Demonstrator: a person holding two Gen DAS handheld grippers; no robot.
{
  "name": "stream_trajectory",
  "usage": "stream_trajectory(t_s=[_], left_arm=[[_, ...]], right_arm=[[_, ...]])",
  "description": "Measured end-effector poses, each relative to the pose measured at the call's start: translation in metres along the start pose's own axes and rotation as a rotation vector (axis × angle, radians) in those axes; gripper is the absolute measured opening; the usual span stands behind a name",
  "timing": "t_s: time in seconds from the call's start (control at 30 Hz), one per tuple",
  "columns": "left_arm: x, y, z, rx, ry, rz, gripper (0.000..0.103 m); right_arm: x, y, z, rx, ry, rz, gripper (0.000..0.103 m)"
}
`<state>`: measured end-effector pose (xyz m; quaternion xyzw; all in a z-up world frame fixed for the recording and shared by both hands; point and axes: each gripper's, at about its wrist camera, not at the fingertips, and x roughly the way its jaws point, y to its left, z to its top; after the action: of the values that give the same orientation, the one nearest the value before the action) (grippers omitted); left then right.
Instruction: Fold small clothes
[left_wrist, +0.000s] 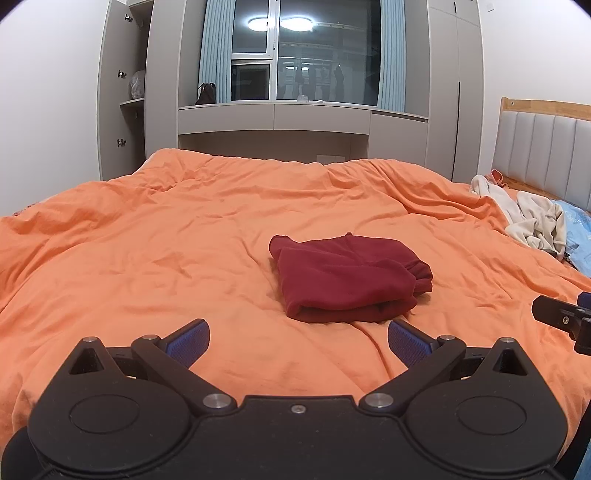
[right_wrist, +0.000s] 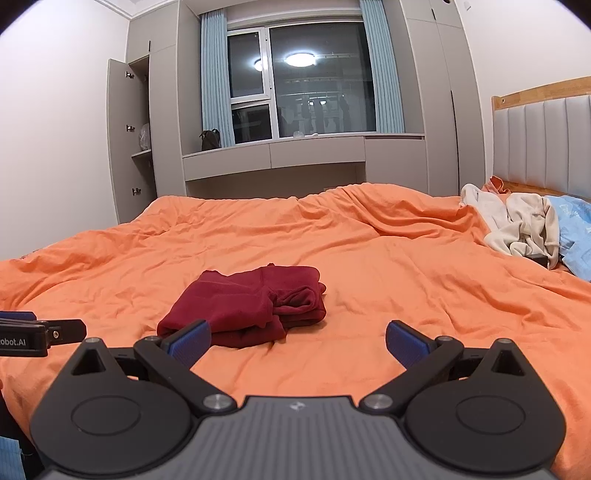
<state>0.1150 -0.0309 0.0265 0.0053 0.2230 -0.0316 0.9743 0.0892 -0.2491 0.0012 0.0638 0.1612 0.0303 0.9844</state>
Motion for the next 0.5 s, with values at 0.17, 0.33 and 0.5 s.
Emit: stream_trajectory(t_s=[0.17, 0.33, 0.5], left_arm=[[0.0, 0.0004, 0.0001, 0.001, 0.0, 0.001, 0.103], [0.0002, 0.0009, 0.0, 0.0, 0.0, 0.001, 0.103], [0.0, 0.0019, -0.0006, 0.001, 0.002, 0.003, 0.103]], right_arm=[[0.0, 0.0, -0.0004, -0.001, 0.002, 0.0, 0.103], [0.0013, -0.0006, -0.0001, -0.004, 0.006, 0.002, 0.103], [0.0015, -0.0016, -0.0005, -0.004, 0.009, 0.003, 0.103]])
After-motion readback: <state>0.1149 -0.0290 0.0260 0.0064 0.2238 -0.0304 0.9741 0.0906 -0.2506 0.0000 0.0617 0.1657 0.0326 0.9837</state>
